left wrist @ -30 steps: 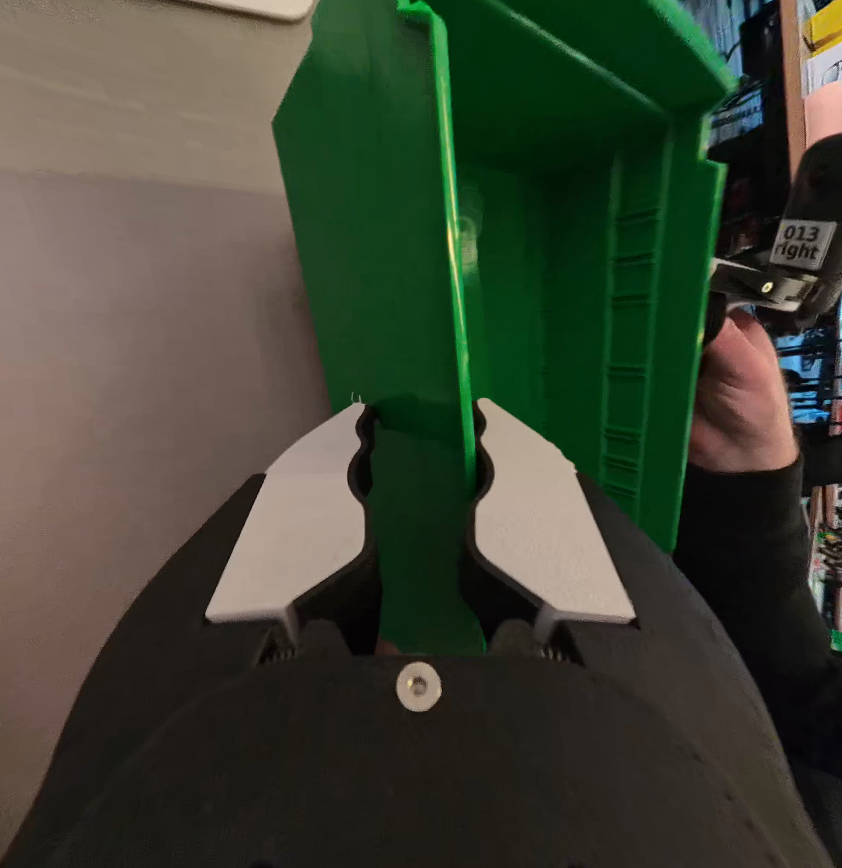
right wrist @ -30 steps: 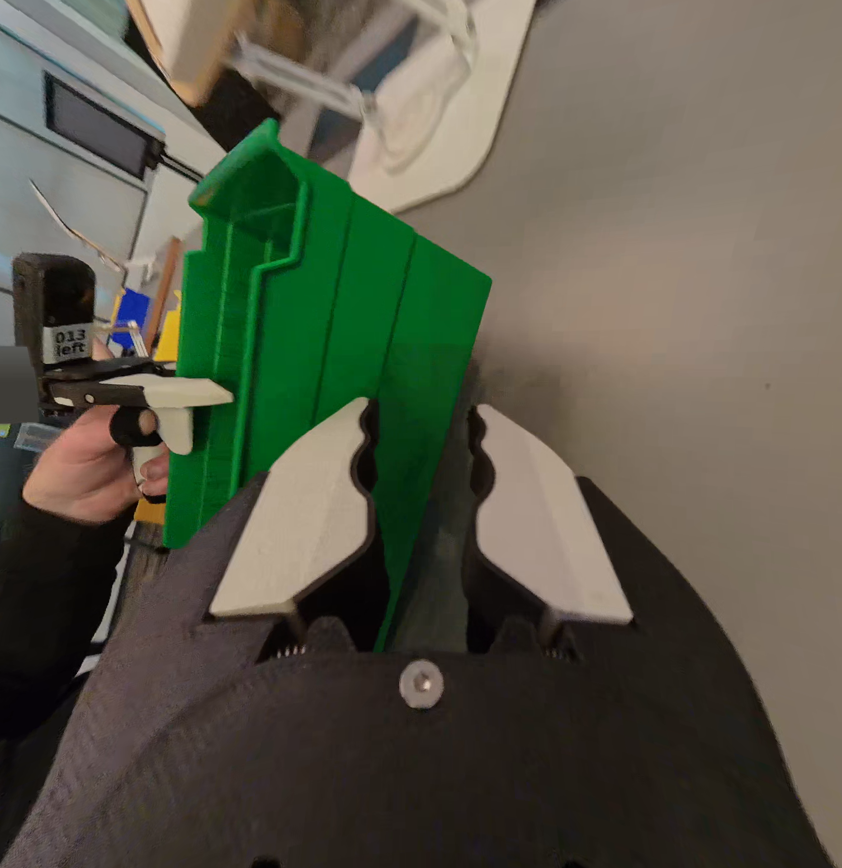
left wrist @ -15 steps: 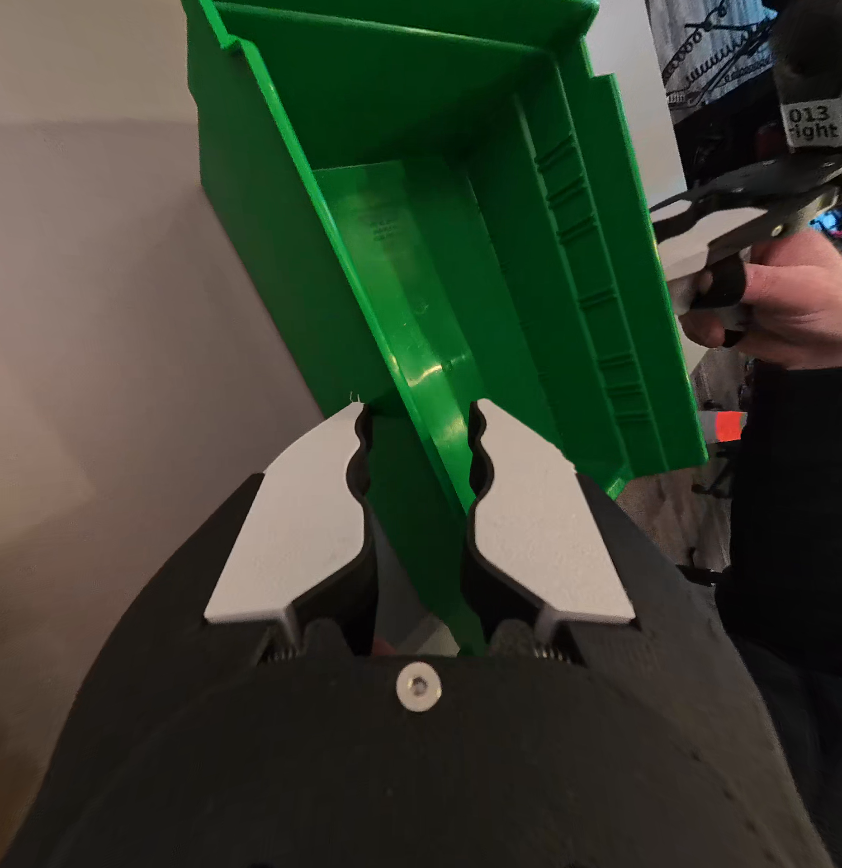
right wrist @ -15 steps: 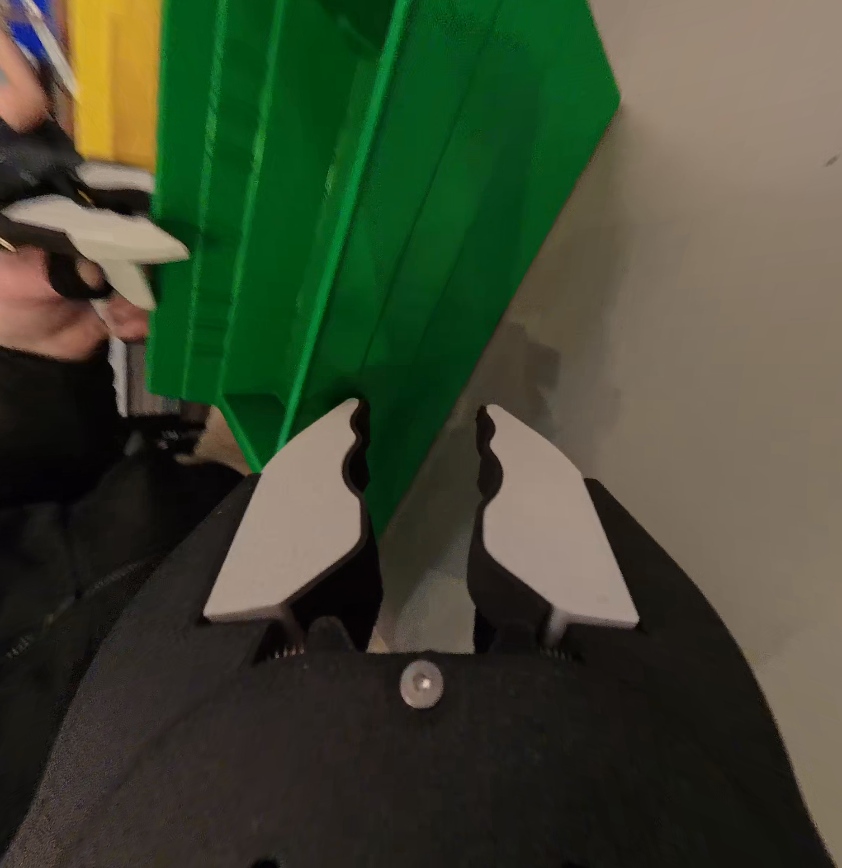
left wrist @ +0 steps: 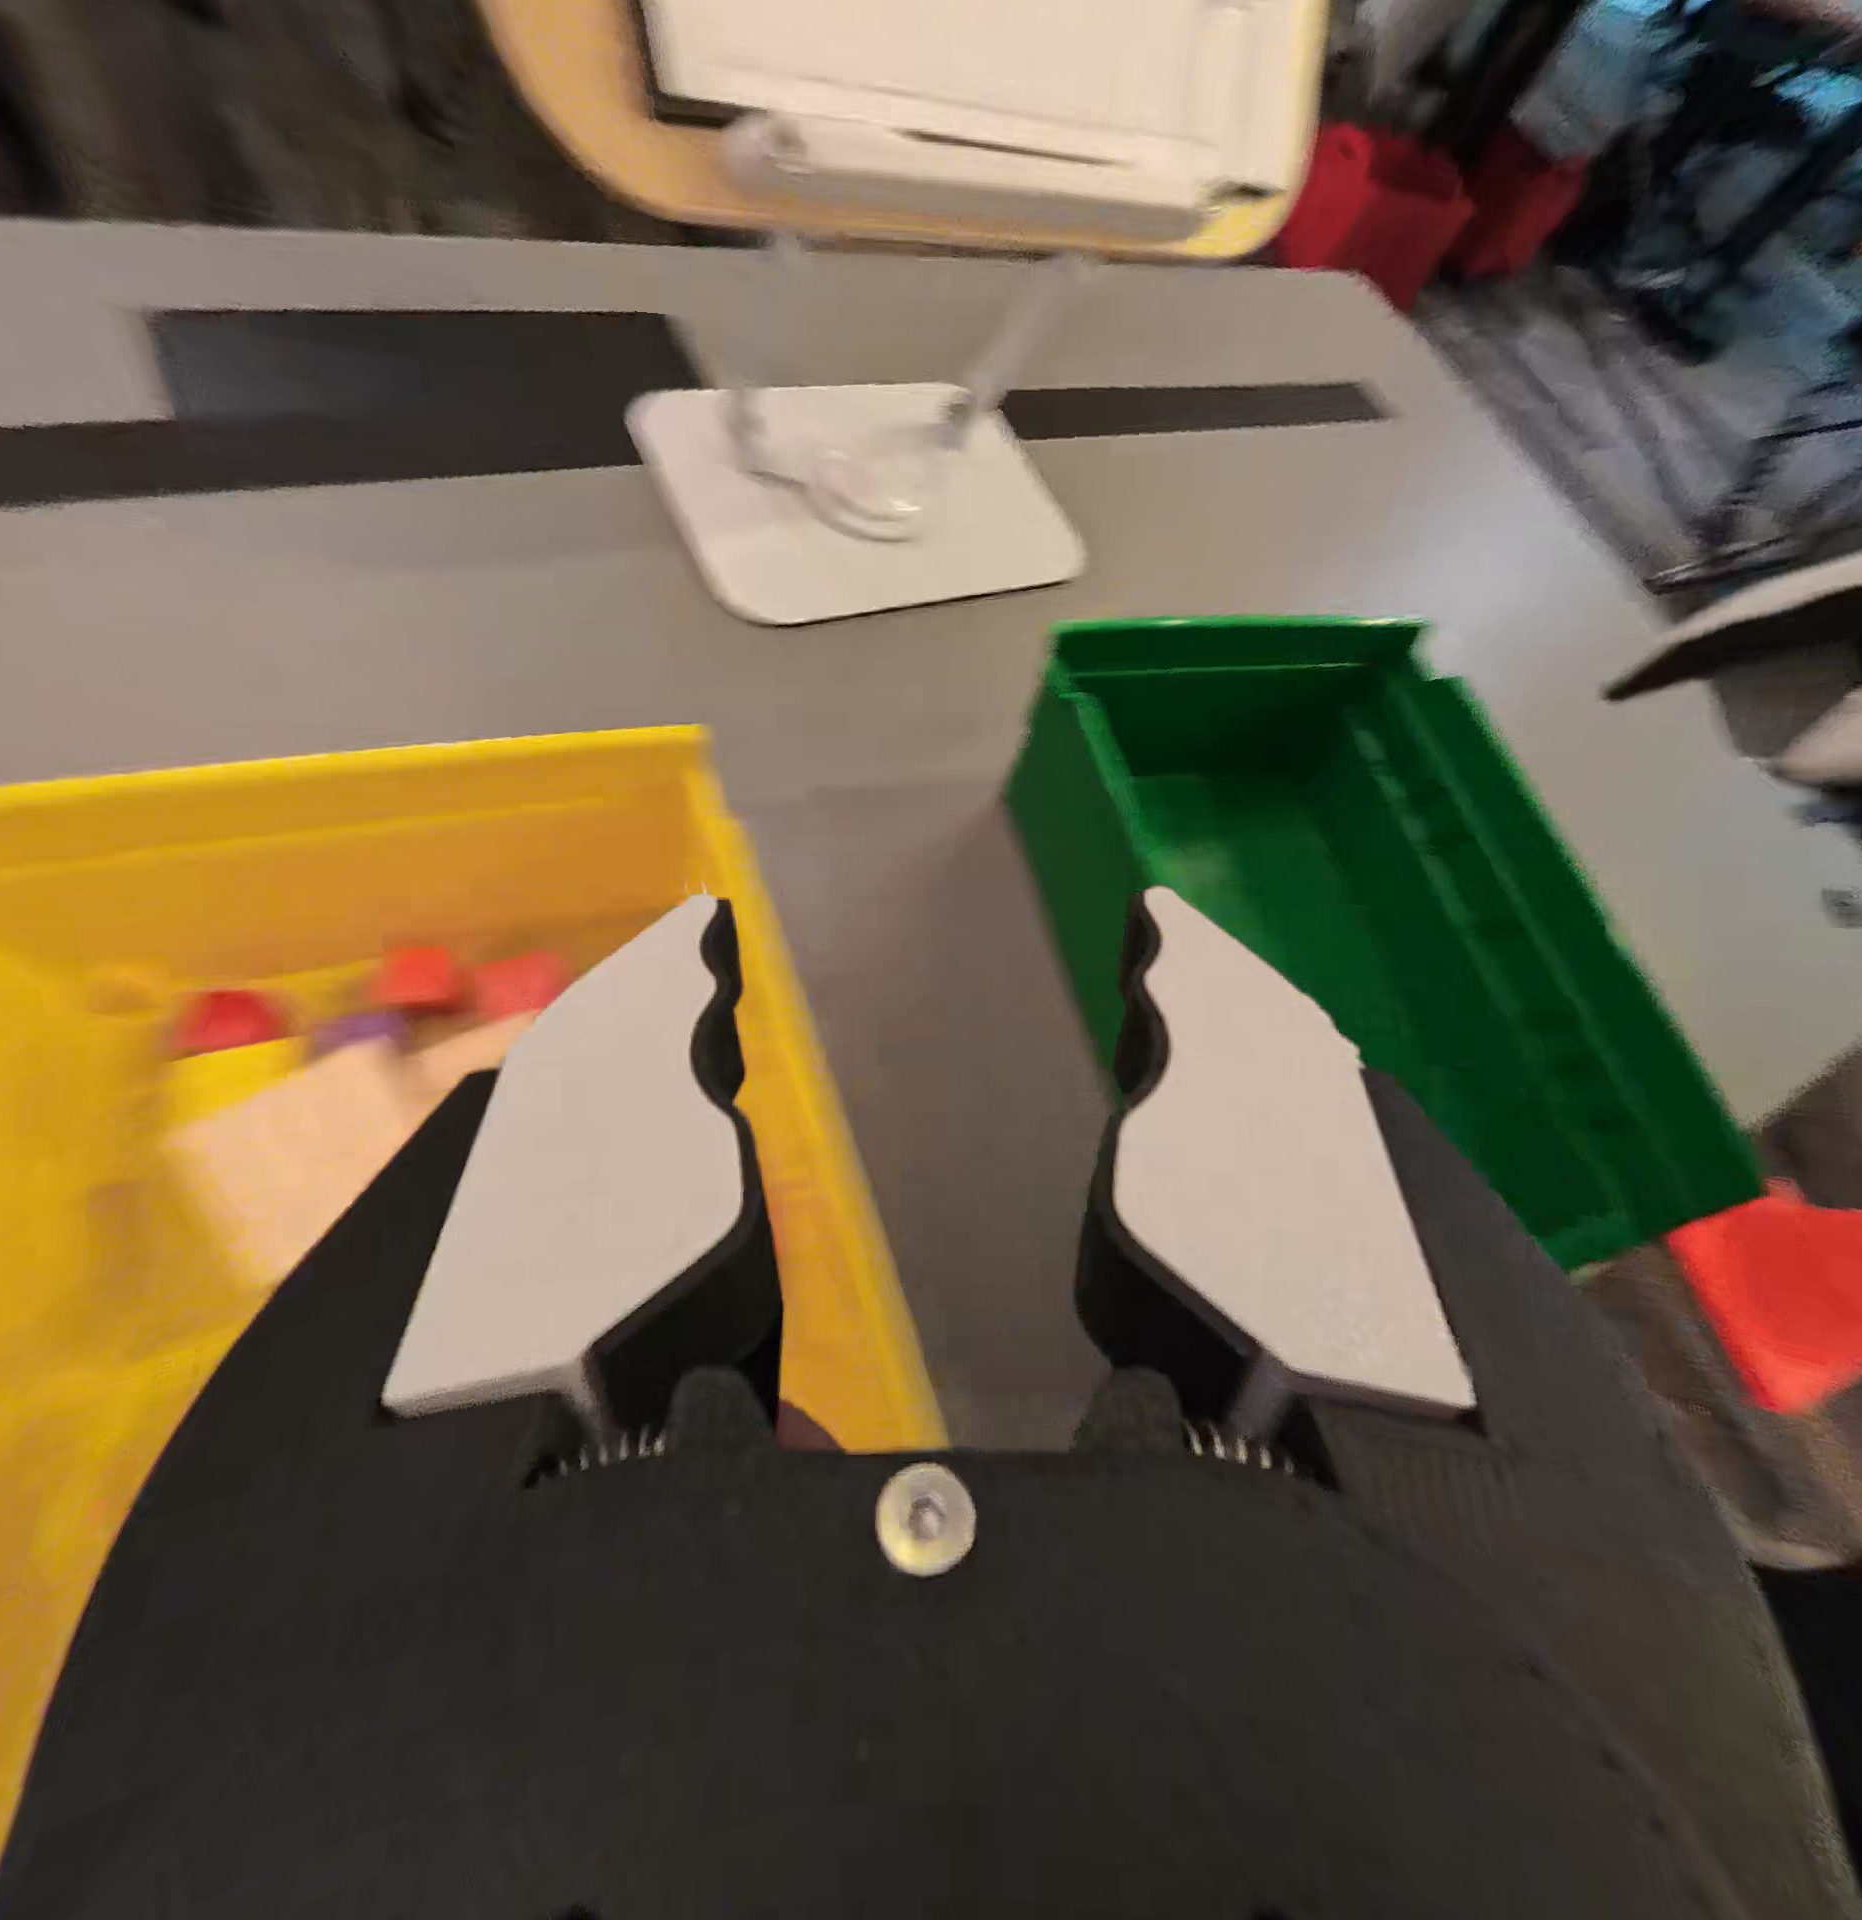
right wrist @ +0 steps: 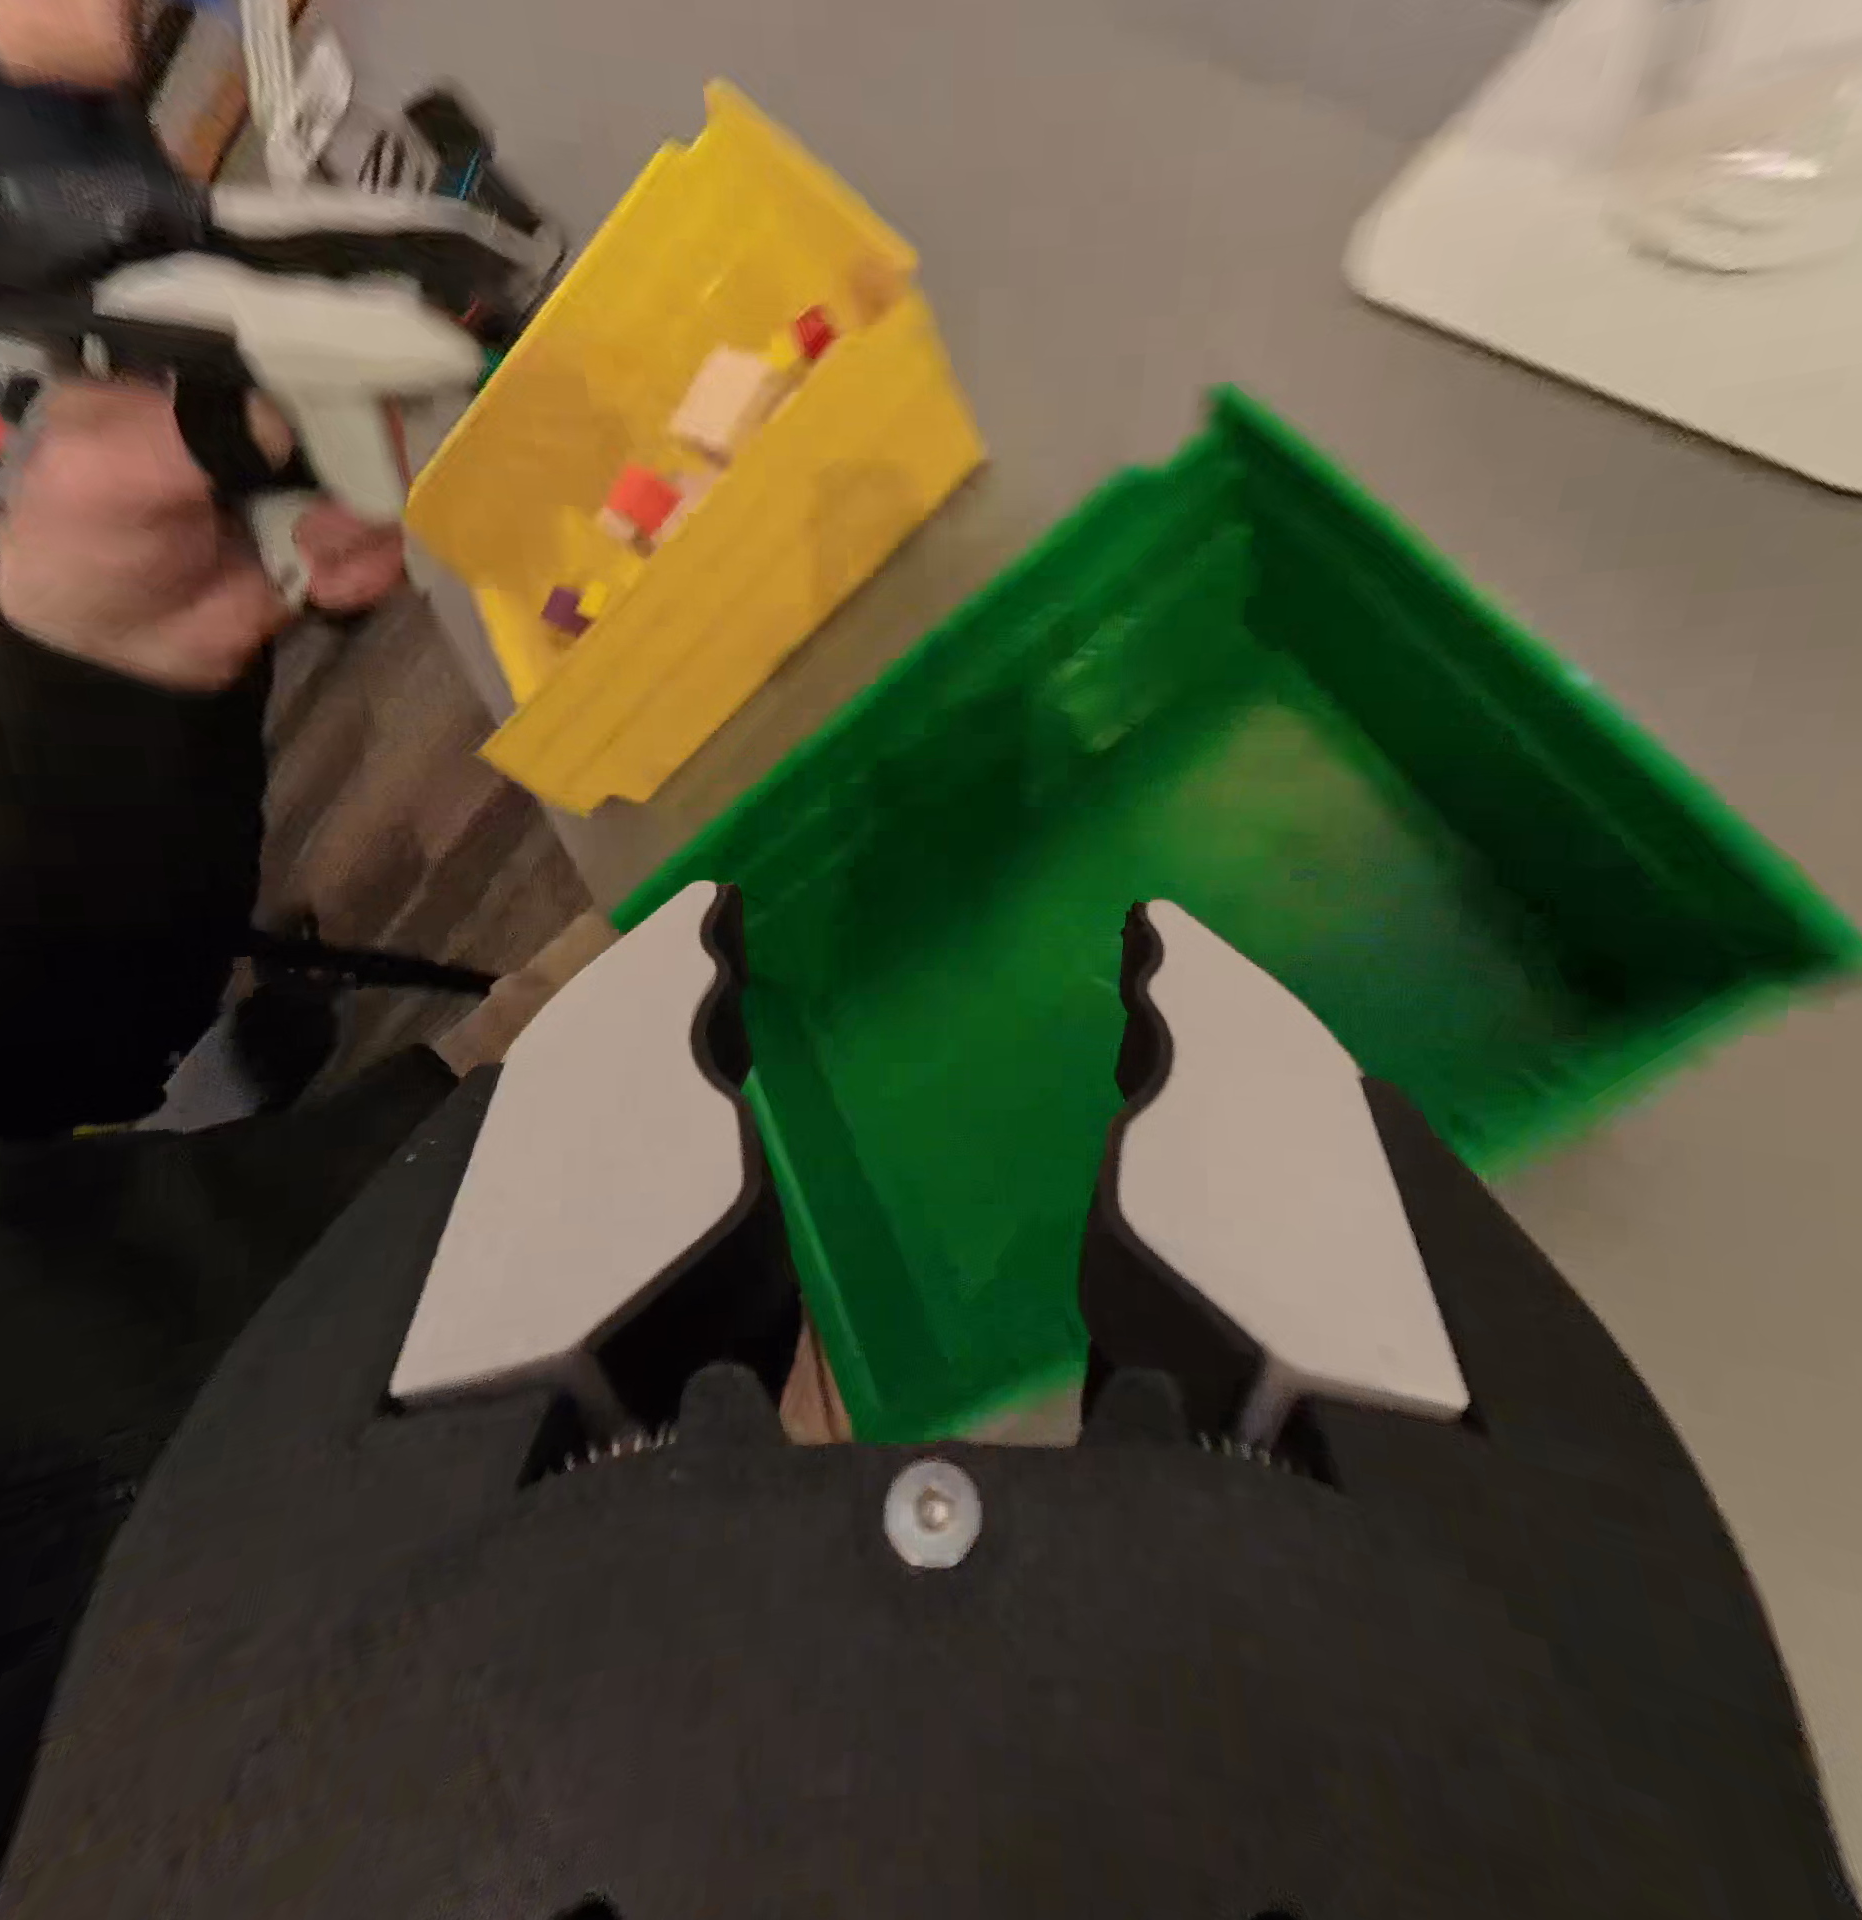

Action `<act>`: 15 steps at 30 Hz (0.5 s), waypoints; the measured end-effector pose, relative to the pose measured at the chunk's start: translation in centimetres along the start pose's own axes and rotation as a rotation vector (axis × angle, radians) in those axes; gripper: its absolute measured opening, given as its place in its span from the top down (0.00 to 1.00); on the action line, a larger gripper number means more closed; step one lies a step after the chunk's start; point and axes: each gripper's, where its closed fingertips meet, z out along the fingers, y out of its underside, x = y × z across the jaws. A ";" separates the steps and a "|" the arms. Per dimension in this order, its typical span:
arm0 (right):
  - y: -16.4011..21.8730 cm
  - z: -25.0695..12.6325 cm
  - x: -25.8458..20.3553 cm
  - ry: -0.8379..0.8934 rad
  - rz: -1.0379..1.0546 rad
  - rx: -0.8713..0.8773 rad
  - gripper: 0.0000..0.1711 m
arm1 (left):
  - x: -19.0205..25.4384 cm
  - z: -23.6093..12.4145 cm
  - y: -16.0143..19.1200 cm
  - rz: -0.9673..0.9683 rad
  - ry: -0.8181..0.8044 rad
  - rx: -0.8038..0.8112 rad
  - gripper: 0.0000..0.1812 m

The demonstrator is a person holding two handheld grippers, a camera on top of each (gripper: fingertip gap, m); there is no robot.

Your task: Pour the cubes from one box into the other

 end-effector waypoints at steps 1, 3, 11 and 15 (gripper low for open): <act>-0.5 2.4 -1.9 -0.005 -0.035 -0.037 0.61 | -3.0 -1.2 -0.1 0.023 -0.079 -0.029 0.61; -1.8 7.2 -5.0 -0.003 -0.105 -0.088 0.57 | -9.3 -3.5 0.0 0.043 -0.234 -0.058 0.60; -2.3 23.1 -8.8 -0.024 -0.126 -0.433 0.57 | -21.8 -5.8 6.9 0.047 -0.389 -0.438 0.66; -2.1 26.9 -9.6 -0.021 -0.109 -0.463 0.61 | -22.3 -3.8 10.8 0.011 -0.271 -0.649 0.69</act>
